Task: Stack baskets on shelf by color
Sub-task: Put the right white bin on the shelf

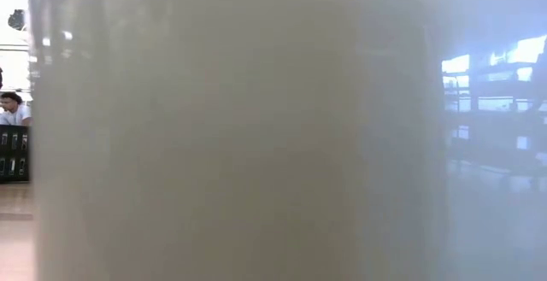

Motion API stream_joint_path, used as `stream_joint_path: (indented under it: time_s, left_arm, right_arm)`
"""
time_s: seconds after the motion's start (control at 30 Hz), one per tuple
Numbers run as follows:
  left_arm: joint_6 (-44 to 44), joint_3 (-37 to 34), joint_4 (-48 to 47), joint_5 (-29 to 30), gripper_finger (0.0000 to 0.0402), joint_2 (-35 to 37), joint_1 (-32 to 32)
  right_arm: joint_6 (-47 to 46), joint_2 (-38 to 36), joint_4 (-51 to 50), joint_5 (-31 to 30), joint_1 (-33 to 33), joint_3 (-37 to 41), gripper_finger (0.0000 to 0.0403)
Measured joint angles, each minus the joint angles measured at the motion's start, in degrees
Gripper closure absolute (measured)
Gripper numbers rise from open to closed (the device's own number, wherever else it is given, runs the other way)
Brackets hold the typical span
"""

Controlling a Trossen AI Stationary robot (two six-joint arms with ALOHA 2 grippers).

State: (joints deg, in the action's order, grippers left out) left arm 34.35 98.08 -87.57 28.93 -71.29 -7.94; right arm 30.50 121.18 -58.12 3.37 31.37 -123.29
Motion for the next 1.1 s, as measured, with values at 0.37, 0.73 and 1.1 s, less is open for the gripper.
stream_joint_path:
  time_s: [0.37, 0.73, 1.1]
  left_arm:
    - [0.05, 0.00, 0.02, -0.02, 0.0209, 0.00, -0.01]
    - [0.63, 0.00, 0.02, 0.11, 0.0209, 0.00, 0.00]
    - [0.63, 0.00, 0.02, 0.24, 0.0209, 0.00, -0.02]
  right_arm:
    - [2.20, 3.00, 3.72, 2.77, 0.68, -0.06, 0.0403]
    - [3.02, 5.23, 2.03, 2.82, 0.99, -0.08, 0.0403]
    - [4.48, 5.67, 2.77, 2.80, 0.94, -0.08, 0.0403]
